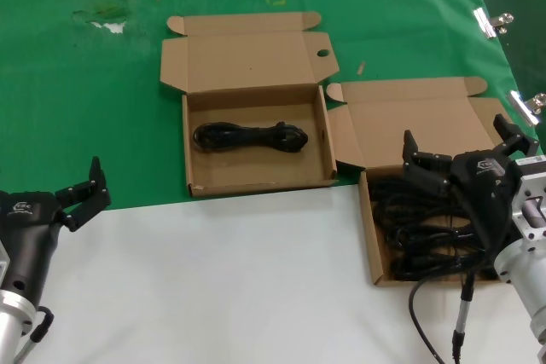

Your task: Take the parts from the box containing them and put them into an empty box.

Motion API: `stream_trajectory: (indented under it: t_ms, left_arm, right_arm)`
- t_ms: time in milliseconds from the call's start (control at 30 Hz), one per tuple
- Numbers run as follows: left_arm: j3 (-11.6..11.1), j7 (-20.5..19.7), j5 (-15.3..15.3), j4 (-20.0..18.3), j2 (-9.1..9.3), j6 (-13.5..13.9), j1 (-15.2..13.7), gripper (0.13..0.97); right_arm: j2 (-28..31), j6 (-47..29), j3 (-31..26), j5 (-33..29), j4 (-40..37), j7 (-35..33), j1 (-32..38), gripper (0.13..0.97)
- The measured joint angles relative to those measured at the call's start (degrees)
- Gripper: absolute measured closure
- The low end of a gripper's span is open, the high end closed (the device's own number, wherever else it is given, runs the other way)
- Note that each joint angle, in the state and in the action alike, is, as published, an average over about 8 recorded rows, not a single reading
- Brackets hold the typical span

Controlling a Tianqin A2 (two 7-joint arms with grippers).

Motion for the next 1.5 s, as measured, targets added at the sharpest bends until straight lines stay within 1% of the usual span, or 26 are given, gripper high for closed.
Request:
stream_trajectory:
  t_ms: [1500]
  left_arm:
    - [0.0,0.0,0.0,0.0,0.0,0.0,0.0,0.132]
  right_arm:
    - [0.0,0.0,0.0,0.0,0.0,0.0,0.0,0.129]
